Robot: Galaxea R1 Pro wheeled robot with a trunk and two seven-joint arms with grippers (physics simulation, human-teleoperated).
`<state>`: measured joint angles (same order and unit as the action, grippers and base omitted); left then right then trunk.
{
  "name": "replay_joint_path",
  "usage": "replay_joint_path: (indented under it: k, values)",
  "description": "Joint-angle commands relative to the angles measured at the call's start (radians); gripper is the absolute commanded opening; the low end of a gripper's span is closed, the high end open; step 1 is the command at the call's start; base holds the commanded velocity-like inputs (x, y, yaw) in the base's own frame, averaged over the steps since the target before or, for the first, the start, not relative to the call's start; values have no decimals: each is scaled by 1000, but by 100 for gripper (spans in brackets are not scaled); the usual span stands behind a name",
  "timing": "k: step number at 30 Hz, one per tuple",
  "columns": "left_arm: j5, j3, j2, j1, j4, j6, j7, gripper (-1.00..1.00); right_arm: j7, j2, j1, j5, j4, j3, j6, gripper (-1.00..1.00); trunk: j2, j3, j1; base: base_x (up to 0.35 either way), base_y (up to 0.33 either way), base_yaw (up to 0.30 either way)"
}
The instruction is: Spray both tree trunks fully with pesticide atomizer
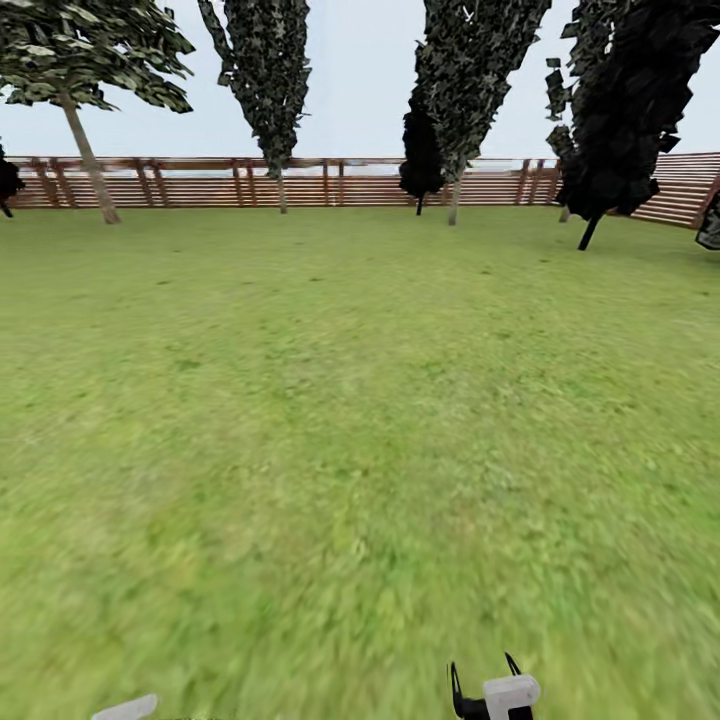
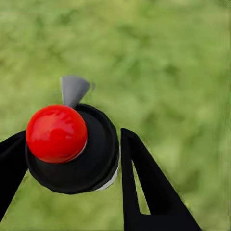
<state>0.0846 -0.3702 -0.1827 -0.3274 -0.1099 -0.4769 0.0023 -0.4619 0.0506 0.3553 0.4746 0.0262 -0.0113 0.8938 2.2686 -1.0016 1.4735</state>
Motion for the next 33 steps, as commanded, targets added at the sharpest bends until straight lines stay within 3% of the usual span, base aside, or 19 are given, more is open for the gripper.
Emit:
replay_joint_path:
  k: [1,33]
  values:
    - [9,-7,0,-1,1,-3,1,-100,-10,0,1,9,-1,-1,0,100,0,-1,0,102,297,281]
    - [9,-7,0,-1,1,-3,1,-100,-10,0,1,9,-1,-1,0,100,0,-1,0,102,297,281]
